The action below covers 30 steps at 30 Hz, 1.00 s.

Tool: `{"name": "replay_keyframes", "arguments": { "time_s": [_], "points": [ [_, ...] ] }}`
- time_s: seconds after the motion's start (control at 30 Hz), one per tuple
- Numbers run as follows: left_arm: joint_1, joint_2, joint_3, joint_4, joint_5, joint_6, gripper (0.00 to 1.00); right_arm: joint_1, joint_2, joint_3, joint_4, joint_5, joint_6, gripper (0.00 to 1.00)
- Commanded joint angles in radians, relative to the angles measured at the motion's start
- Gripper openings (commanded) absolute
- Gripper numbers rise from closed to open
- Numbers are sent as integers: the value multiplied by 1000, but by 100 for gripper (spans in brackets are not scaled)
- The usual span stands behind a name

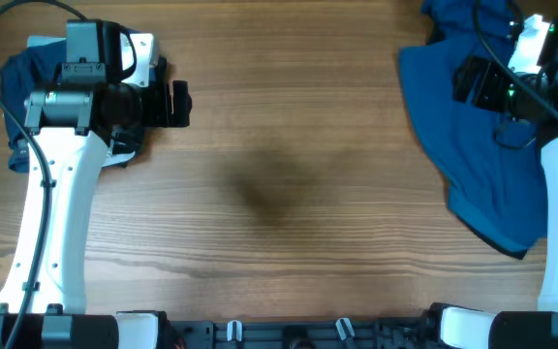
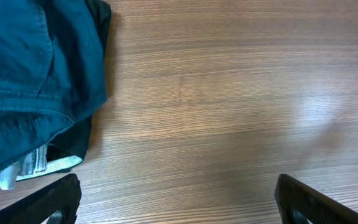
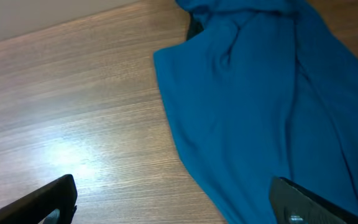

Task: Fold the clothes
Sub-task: 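Release the trousers and lift the left gripper off the stack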

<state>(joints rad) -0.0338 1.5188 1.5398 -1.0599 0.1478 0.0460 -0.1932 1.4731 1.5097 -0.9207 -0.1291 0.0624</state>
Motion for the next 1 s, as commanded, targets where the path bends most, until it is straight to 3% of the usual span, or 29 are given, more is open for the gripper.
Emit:
{"name": "replay_keyframes", "arguments": {
  "time_s": [0.0,0.73,0.97],
  "points": [
    [-3,2,-3,-3,19,-10,100,-3,-7,15,0,21,-9,99],
    [-3,-5,-3,-3,19,-10,100,-3,-7,15,0,21,-10,100],
    [-3,-134,-3,-4,15,-9,100,-3,-7,15,0,21,-10,100]
  ]
}}
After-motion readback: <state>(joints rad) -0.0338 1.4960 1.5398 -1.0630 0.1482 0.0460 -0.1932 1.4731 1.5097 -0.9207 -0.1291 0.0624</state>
